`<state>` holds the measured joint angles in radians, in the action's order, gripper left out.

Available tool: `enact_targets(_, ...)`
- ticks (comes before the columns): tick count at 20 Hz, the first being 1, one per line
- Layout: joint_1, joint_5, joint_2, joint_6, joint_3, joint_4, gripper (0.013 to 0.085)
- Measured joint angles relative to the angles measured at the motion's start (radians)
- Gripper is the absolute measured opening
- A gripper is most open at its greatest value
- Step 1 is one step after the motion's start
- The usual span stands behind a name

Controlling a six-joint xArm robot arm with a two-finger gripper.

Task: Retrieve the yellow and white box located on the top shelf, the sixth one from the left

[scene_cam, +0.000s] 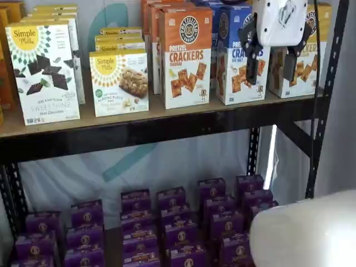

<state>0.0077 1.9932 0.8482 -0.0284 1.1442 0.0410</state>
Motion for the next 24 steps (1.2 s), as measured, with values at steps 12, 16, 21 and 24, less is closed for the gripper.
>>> enact_targets(12,-0.032,-0.042,-0.001,0.034,-0.017,-0.003,0.0850)
enact_targets(16,-0.016,-0.128,-0.002,0.044,-0.051,-0.087,0.0850)
enact_targets(21,-0.095,-0.227,-0.025,0.116,-0.078,-0.097,0.0850)
enact_targets(24,-0.157,-0.288,-0.043,0.172,-0.080,-0.095,0.0850)
